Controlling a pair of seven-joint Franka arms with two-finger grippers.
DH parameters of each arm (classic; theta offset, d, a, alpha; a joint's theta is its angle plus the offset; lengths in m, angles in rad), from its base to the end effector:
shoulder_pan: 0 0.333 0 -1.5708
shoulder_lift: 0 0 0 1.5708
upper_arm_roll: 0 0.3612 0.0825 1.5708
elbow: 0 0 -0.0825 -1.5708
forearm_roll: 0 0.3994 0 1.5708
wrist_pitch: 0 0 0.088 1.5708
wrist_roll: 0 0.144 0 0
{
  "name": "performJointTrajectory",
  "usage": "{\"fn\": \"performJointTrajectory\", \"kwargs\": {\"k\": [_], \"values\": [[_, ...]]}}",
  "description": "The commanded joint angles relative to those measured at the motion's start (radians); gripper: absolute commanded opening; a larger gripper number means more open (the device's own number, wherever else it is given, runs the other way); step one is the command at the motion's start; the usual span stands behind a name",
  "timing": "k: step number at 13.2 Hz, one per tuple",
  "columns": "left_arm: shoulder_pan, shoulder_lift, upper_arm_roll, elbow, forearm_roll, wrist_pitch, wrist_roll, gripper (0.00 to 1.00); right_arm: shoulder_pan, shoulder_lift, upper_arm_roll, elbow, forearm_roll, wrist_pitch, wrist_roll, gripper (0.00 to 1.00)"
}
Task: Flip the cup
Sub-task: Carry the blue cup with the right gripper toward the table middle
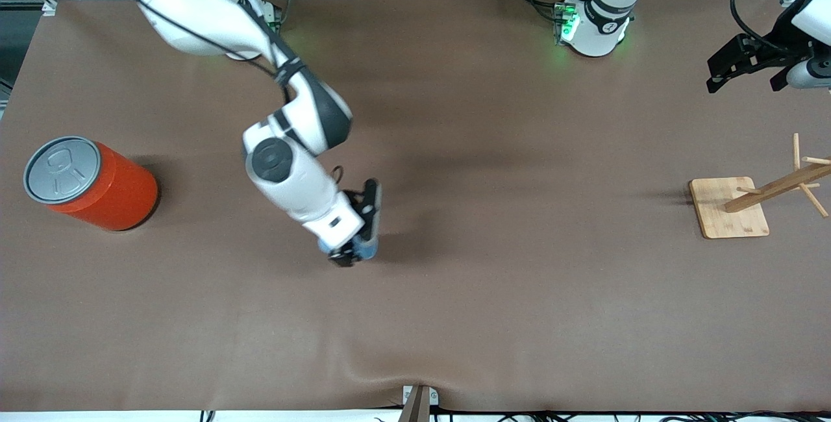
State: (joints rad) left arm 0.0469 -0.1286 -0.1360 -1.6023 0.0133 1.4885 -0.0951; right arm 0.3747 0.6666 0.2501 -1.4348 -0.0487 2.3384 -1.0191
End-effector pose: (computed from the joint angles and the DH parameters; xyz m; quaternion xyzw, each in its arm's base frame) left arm 0.5132 -0.0493 0.6793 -0.9999 -0.0041 -0.0082 0.0146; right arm 0.6679 0.4293 0.3275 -0.6894 -0.7110 -0.1359 0.0273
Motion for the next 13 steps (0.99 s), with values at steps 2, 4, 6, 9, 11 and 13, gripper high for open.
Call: {"fn": "performJointTrajectory", "kwargs": {"k": [2,4,6,9,11,13], "values": [[0.007,0.004,-0.002,0.019,0.007,-0.016,0.000,1.00,0.104,0.039,-0.009,0.010,-0.011,0.101,-0.059,0.35],[0.007,0.007,-0.002,0.018,0.008,-0.013,0.003,1.00,0.173,0.053,-0.012,0.010,-0.013,0.107,-0.055,0.35],[0.005,0.007,-0.004,0.018,0.008,-0.011,0.002,1.00,0.210,0.080,-0.014,0.010,-0.013,0.130,-0.055,0.37],[0.005,0.003,-0.004,0.016,0.008,-0.014,0.003,1.00,0.224,0.117,-0.014,0.008,-0.029,0.136,-0.055,0.37],[0.005,0.003,-0.004,0.016,0.008,-0.017,0.008,1.00,0.233,0.131,-0.018,0.004,-0.037,0.136,-0.047,0.39],[0.005,0.001,-0.004,0.016,0.008,-0.017,0.006,1.00,0.233,0.137,-0.047,-0.001,-0.039,0.134,-0.039,0.40]]}}
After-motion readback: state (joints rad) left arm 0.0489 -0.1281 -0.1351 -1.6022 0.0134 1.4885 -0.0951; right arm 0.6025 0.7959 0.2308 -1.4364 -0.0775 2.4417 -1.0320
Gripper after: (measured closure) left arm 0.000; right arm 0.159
